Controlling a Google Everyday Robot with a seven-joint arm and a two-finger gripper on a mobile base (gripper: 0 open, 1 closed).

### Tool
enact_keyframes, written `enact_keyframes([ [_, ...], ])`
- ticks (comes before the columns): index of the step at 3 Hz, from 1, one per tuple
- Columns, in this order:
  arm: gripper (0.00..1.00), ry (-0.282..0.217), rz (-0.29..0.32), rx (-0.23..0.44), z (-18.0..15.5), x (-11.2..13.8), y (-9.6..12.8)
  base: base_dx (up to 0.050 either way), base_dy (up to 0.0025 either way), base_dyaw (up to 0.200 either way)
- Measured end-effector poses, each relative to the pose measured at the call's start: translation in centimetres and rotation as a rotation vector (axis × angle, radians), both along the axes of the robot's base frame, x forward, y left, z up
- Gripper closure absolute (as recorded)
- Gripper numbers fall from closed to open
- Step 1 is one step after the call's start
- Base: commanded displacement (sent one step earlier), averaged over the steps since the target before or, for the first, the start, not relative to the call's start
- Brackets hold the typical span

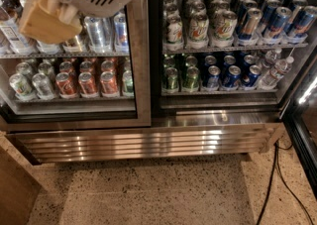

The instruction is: Open right fridge door

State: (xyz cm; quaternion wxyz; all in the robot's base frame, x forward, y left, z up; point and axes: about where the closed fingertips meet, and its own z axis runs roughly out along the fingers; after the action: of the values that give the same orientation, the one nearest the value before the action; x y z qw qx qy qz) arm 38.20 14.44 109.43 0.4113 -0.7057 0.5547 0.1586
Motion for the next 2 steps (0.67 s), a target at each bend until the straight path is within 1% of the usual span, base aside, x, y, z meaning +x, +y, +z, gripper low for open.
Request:
enact_keyframes([
  [1, 0.82, 0.0, 0.0, 0.0, 0.0, 0.0, 0.0, 0.0, 0.0, 0.0],
  [2, 0.82, 0.0, 0.0, 0.0, 0.0, 0.0, 0.0, 0.0, 0.0, 0.0],
])
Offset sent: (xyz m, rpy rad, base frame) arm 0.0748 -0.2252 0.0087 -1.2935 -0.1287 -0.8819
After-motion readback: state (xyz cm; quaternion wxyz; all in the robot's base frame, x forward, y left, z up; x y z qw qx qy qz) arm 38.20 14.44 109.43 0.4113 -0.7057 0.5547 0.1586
